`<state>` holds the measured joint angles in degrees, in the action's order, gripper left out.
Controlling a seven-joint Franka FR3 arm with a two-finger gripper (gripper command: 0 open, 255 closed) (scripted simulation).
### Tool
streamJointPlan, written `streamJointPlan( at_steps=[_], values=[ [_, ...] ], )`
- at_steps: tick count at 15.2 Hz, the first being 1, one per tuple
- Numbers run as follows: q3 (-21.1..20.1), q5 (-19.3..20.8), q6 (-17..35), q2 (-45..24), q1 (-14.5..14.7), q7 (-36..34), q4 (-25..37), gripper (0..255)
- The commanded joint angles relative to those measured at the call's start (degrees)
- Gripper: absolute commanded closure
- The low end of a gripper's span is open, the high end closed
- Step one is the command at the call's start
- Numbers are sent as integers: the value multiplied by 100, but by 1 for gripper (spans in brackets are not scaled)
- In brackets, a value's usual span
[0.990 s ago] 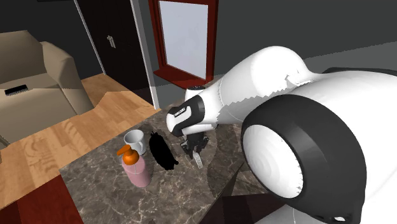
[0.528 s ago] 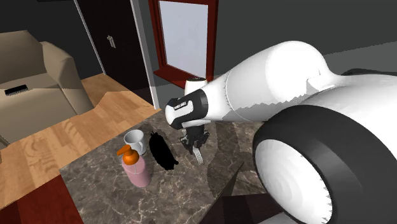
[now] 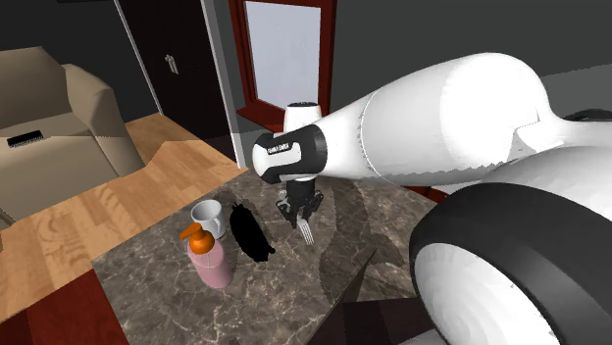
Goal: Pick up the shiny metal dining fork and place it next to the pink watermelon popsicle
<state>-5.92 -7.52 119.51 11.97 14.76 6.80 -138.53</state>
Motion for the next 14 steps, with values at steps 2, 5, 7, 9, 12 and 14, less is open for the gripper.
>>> streamJointPlan(
  at_steps=[2, 5, 7, 9, 12, 14],
  values=[
    [3, 5, -246, 123, 1, -24, 123, 255],
    [12, 13, -491, 228, -2, -41, 263, 255],
    [17, 19, -653, 292, -4, -53, 362, 255],
    [23, 24, -814, 350, -7, -64, 466, 255],
    [32, 32, -1054, 426, -10, -81, 630, 255],
    [38, 37, -1213, 470, -12, -93, 745, 255]
  ],
)
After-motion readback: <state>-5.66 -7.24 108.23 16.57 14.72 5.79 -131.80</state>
